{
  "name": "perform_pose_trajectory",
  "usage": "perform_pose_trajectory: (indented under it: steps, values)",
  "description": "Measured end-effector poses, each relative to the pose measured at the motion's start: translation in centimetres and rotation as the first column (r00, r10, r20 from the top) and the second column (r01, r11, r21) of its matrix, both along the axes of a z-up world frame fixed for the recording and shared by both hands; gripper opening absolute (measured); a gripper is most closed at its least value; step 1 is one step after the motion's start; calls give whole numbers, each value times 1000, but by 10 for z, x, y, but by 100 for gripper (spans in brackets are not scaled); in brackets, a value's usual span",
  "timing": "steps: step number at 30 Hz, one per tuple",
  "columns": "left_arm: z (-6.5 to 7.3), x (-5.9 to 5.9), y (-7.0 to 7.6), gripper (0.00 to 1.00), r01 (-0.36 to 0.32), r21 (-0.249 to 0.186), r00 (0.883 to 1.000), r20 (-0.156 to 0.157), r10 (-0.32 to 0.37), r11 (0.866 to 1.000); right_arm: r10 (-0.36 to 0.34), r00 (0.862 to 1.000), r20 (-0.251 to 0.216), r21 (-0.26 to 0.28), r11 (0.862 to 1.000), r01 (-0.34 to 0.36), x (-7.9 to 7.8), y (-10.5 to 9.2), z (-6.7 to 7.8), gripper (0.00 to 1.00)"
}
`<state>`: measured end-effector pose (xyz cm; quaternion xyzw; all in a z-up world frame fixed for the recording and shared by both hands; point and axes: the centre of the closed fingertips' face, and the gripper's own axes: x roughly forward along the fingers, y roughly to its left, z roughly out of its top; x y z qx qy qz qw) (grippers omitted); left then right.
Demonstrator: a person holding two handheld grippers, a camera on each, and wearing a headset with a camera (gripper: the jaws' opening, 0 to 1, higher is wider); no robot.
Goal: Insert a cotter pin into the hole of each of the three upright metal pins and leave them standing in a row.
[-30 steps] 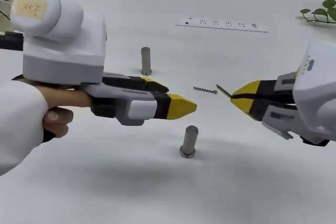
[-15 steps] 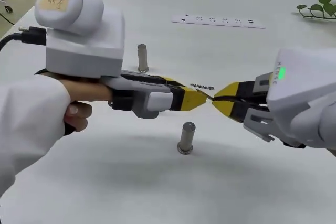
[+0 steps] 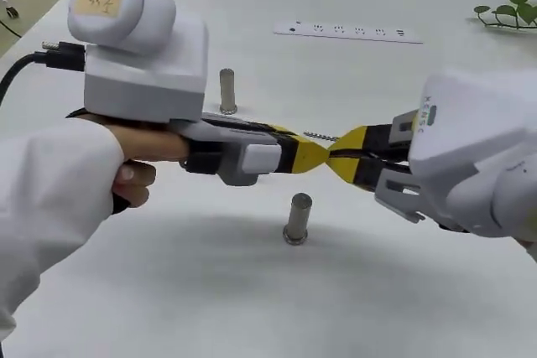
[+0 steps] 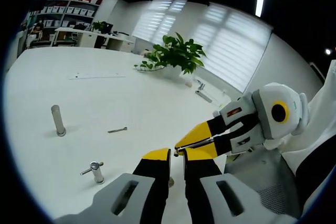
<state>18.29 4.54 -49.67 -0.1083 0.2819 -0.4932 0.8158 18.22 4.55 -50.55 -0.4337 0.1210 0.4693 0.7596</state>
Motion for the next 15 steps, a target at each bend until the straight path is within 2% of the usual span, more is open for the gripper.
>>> perform_pose_trajectory:
  steps: [10, 15]
  values:
    - [0, -2, 1, 1, 1, 1, 1000, -7, -1, 1000, 4, 1000, -2, -8, 1000, -4, 0, 1, -1, 0]
    - [-1, -3, 1, 0, 4, 4, 1000, -9, -4, 1000, 1, 1000, -15, 12, 1000, -1, 0, 3, 0, 0]
